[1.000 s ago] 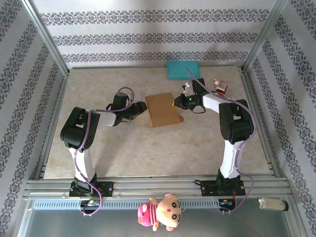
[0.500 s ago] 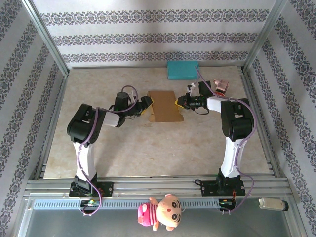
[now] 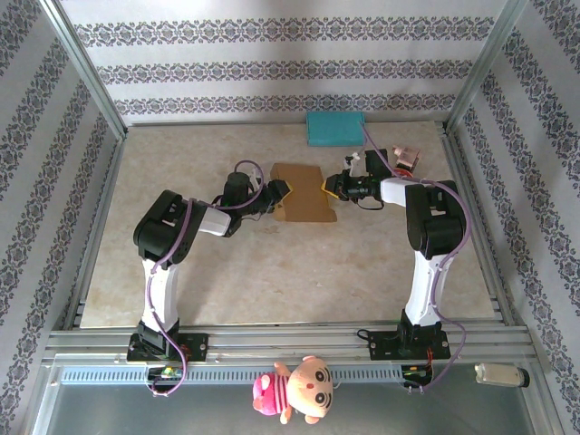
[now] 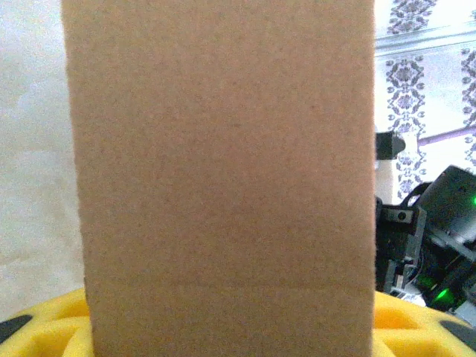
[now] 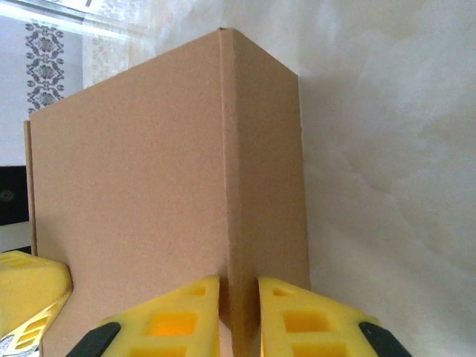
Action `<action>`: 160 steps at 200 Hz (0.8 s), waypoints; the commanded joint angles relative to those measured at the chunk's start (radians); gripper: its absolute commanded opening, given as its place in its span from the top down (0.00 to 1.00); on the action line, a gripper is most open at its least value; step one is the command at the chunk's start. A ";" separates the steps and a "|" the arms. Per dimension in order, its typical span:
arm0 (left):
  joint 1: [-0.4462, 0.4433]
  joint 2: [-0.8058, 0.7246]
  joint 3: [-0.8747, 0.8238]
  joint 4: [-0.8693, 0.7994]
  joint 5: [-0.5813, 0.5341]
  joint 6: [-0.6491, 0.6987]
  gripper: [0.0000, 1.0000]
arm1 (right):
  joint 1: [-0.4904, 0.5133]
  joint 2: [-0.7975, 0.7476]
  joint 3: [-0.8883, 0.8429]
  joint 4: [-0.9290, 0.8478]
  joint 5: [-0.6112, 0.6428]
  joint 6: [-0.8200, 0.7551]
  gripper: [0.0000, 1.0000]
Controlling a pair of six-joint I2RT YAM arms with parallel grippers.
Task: Fold the paper box
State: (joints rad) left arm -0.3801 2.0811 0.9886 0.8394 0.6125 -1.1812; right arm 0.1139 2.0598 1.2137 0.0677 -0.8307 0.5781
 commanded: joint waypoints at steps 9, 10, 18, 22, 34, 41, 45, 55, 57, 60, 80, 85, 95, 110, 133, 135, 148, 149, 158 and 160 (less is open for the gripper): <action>0.001 -0.064 0.004 0.006 -0.047 -0.033 0.58 | 0.001 -0.083 -0.050 -0.049 0.085 0.010 0.58; 0.001 -0.067 0.003 0.004 -0.048 -0.033 0.58 | 0.000 -0.089 -0.051 -0.049 0.087 0.010 0.57; 0.005 -0.087 -0.005 -0.006 -0.055 -0.033 0.58 | 0.004 -0.134 -0.060 -0.047 0.112 0.010 0.49; 0.007 -0.098 -0.010 -0.013 -0.057 -0.033 0.58 | 0.008 -0.159 -0.066 -0.044 0.133 0.006 0.46; 0.024 -0.130 -0.025 -0.030 -0.059 -0.031 0.58 | 0.028 -0.245 -0.085 -0.025 0.207 -0.034 0.38; 0.032 -0.150 -0.037 -0.041 -0.057 -0.027 0.58 | 0.046 -0.295 -0.098 -0.008 0.258 -0.075 0.34; 0.038 -0.162 -0.043 -0.051 -0.056 -0.023 0.58 | 0.060 -0.325 -0.103 0.008 0.286 -0.108 0.33; 0.052 -0.197 -0.054 -0.084 -0.045 -0.006 0.58 | 0.105 -0.392 -0.141 0.080 0.358 -0.223 0.29; 0.055 -0.205 -0.054 -0.092 -0.042 -0.001 0.58 | 0.115 -0.403 -0.150 0.094 0.378 -0.241 0.29; 0.060 -0.215 -0.056 -0.107 -0.040 0.007 0.58 | 0.130 -0.421 -0.173 0.128 0.403 -0.271 0.27; 0.084 -0.298 -0.075 -0.222 -0.039 0.072 0.58 | 0.254 -0.502 -0.310 0.418 0.491 -0.560 0.20; 0.091 -0.321 -0.078 -0.253 -0.042 0.090 0.58 | 0.291 -0.507 -0.351 0.509 0.491 -0.661 0.18; 0.099 -0.363 -0.086 -0.317 -0.052 0.123 0.58 | 0.360 -0.501 -0.417 0.663 0.494 -0.873 0.12; 0.117 -0.417 -0.095 -0.382 -0.061 0.150 0.58 | 0.462 -0.459 -0.440 0.734 0.497 -1.159 0.02; 0.142 -0.473 -0.108 -0.436 -0.068 0.136 0.58 | 0.560 -0.364 -0.393 0.715 0.619 -1.430 0.02; 0.143 -0.476 -0.109 -0.441 -0.068 0.135 0.58 | 0.566 -0.354 -0.392 0.722 0.628 -1.440 0.02; 0.154 -0.501 -0.112 -0.467 -0.069 0.132 0.58 | 0.593 -0.295 -0.369 0.771 0.692 -1.520 0.02; 0.154 -0.502 -0.113 -0.469 -0.069 0.132 0.58 | 0.596 -0.290 -0.366 0.774 0.697 -1.526 0.02; 0.155 -0.517 -0.113 -0.478 -0.070 0.125 0.58 | 0.610 -0.242 -0.342 0.810 0.761 -1.577 0.02; 0.156 -0.518 -0.113 -0.480 -0.071 0.124 0.58 | 0.613 -0.231 -0.338 0.819 0.778 -1.591 0.02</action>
State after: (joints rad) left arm -0.2420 1.6112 0.8822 0.4370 0.5377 -1.0698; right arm 0.6998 1.7424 0.8188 0.7433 -0.2405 -0.6991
